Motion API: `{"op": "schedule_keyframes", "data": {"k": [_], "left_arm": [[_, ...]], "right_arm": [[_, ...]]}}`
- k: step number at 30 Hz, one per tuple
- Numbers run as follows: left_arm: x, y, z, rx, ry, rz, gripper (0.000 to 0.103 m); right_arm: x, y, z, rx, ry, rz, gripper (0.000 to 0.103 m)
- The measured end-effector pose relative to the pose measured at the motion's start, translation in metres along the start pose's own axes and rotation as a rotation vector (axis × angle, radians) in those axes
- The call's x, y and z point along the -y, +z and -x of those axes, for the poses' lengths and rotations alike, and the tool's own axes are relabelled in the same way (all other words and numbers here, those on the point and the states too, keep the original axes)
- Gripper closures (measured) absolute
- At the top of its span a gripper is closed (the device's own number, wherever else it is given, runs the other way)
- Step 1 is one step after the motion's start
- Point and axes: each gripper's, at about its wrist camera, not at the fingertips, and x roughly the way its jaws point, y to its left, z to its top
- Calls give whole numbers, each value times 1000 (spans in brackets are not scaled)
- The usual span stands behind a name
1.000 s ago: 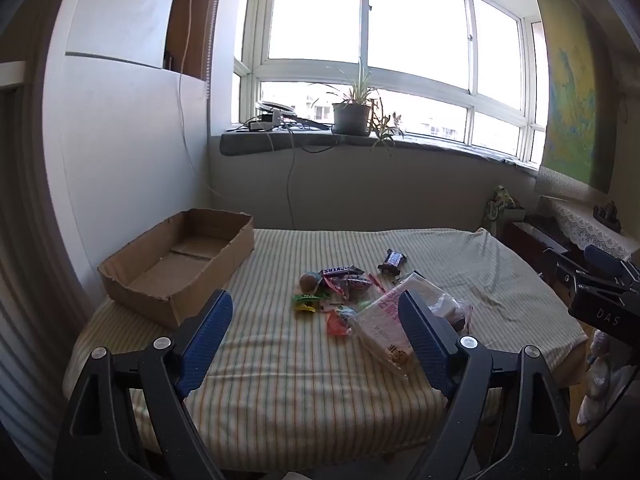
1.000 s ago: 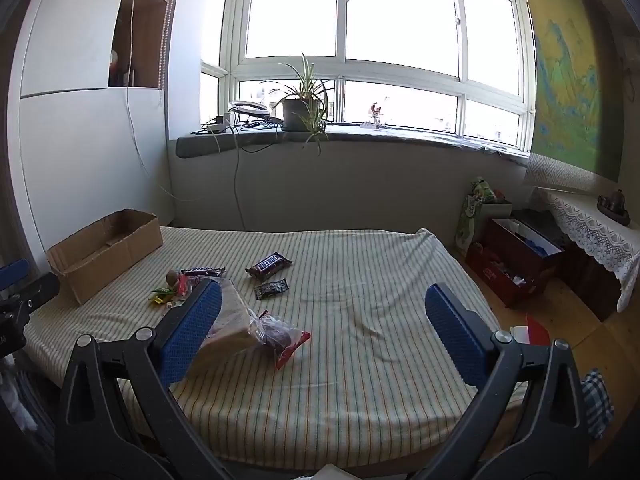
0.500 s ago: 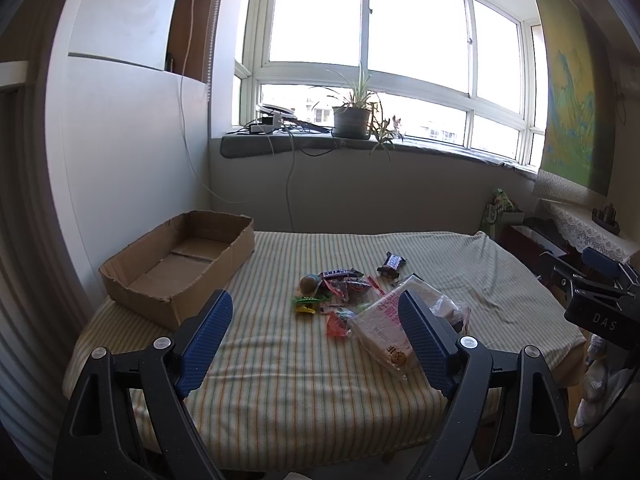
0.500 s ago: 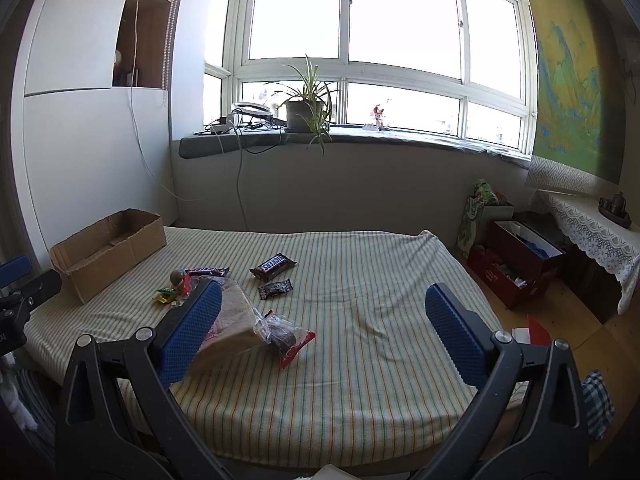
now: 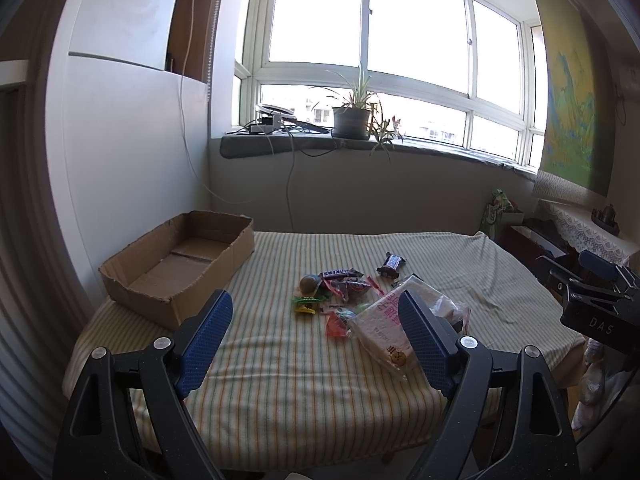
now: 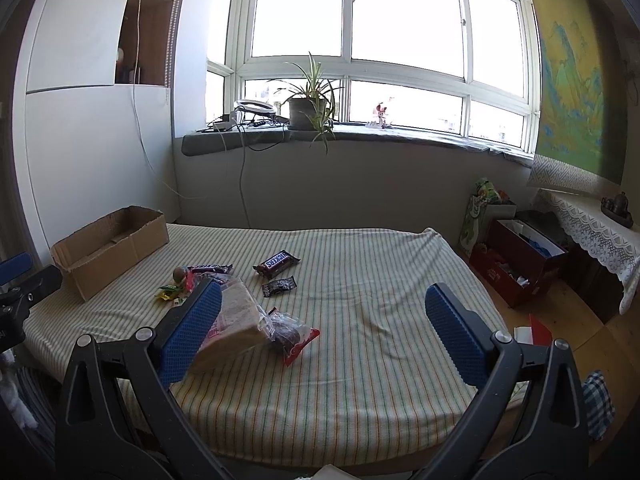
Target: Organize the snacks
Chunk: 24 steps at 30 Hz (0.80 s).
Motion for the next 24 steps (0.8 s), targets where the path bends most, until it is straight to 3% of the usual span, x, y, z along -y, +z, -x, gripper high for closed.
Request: {"op": "schedule_keyframes", "data": {"k": [24], "left_arm": [[0, 0, 0, 1, -4, 3, 18]], "right_arm": [[-1, -3, -1, 0, 2, 2, 0]]}}
